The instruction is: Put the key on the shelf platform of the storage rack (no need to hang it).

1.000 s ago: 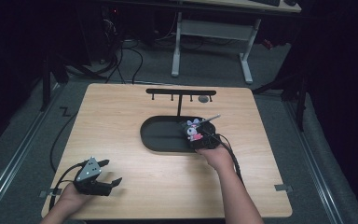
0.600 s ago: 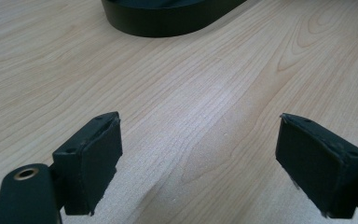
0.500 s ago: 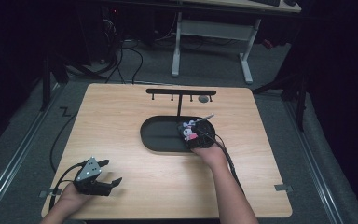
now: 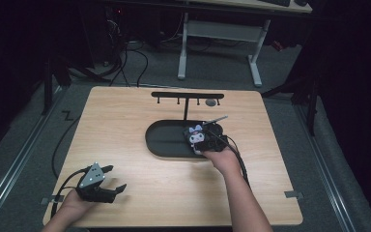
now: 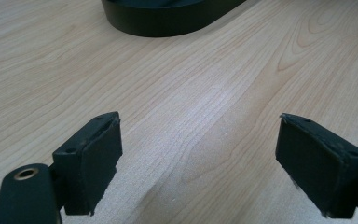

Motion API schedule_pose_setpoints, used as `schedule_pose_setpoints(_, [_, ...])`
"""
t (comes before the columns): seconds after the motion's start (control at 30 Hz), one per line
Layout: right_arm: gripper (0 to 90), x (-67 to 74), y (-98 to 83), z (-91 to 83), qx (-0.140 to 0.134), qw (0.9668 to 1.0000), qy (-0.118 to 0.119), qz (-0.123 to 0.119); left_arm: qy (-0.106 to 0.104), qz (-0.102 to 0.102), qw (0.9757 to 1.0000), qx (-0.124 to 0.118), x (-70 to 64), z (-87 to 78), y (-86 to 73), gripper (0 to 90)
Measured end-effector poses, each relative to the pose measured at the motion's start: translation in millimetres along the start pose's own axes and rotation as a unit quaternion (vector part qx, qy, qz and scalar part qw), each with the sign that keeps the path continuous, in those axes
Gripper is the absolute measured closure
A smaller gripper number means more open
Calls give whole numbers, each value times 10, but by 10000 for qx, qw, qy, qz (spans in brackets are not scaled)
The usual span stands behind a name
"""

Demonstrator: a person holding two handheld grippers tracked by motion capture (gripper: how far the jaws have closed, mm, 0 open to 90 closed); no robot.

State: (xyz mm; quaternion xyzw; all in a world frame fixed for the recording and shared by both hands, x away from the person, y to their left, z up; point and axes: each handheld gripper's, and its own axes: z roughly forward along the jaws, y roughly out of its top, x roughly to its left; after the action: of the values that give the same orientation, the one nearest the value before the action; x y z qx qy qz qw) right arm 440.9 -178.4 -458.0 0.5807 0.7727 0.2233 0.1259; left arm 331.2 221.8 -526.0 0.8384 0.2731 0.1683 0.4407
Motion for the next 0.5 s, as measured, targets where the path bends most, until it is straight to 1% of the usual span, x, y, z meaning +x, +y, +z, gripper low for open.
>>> schedule_pose_setpoints(0.13, [337, 4, -20, -57, -125, 9999, 2, -45, -4, 2, 10000, 1, 0, 0, 0, 154])
schedule_pose_setpoints(0.27, [344, 5, -79, -43, -157, 9998, 9, -80, 0, -3, 10000, -7, 2, 0, 0, 154])
schedule_pose_setpoints(0.33, [372, 8, -117, -36, -179, 9997, 5, -136, 4, -3, 10000, -7, 1, 1, 0, 154])
schedule_pose_setpoints(0.43, [376, 6, -168, -43, -197, 9997, 54, -130, 5, -8, 10000, -5, 2, 2, 0, 154])
schedule_pose_setpoints(0.5, [376, 4, -199, -51, -203, 9996, 39, -191, 7, -7, 10000, -2, 2, 2, 1, 154])
